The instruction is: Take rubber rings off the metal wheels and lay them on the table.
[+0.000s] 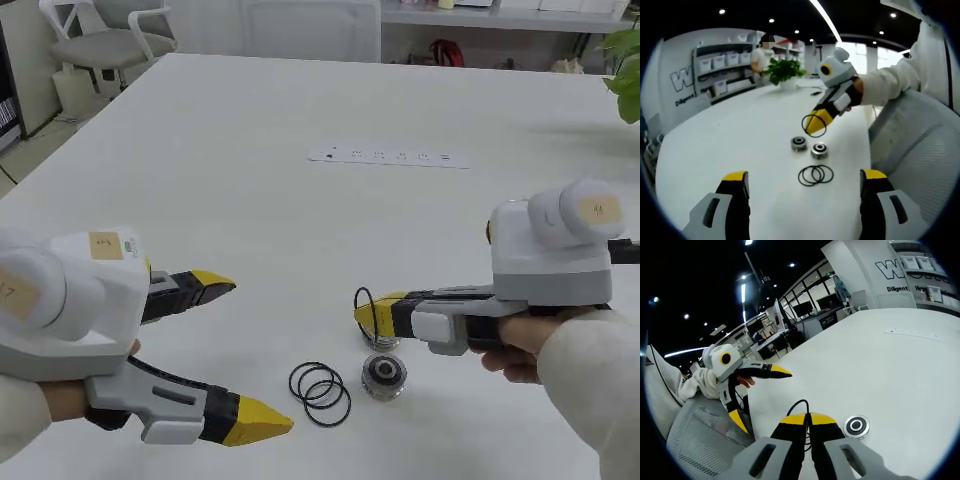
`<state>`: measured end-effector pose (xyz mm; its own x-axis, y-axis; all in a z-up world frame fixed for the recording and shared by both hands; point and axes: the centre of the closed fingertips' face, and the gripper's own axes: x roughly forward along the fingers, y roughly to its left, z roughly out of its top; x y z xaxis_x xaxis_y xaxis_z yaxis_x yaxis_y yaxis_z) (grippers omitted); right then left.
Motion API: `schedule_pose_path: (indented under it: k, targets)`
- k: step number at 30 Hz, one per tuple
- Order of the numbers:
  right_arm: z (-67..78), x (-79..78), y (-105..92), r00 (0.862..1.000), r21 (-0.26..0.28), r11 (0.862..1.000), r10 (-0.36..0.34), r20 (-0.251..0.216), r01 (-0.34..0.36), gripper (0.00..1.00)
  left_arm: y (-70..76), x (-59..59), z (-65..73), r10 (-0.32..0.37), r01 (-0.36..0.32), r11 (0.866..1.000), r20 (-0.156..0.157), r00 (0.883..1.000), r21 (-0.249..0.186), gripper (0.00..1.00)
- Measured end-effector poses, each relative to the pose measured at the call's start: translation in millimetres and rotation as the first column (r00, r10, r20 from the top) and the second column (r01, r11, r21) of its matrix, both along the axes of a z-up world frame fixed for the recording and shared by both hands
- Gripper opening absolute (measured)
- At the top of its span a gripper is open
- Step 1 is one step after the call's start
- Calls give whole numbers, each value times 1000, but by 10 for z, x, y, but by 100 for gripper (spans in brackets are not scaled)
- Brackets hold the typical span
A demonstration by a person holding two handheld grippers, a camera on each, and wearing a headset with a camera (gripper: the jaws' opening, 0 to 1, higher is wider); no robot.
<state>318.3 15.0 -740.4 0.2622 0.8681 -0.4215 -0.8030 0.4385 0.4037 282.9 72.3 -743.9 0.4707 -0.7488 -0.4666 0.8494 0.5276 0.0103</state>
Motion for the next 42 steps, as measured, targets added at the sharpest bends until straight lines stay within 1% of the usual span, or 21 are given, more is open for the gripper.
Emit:
schedule_pose_path:
  k: [2,5,8,11,18,35,42]
  targets:
    - [-64,-16,6,1000,-8,1000,2,-20,-3,0,-28,-13,12,-6,6,1000,-5,1000,-15,93]
    - [-146,-37,13,1000,-40,999,13,-16,-13,0,-51,-23,13,-15,15,1000,-6,1000,-17,93]
    - [-192,-56,24,1000,-55,998,23,-13,-23,0,-54,-28,3,-18,18,1000,-10,1000,-16,93]
    - [-258,-75,18,999,-82,996,40,-4,-40,0,-58,-30,-1,-20,20,1000,-11,1000,-18,92]
    - [-327,-84,13,998,-115,992,59,6,-58,0,-57,-34,-16,-20,19,1000,-20,1000,-22,92]
    - [-398,-94,6,996,-148,986,83,15,-80,0,-63,-49,-42,-23,22,1000,-32,999,-20,91]
    - [-398,-88,3,997,-149,986,79,18,-76,0,-62,-56,-51,-24,23,1000,-35,999,-16,91]
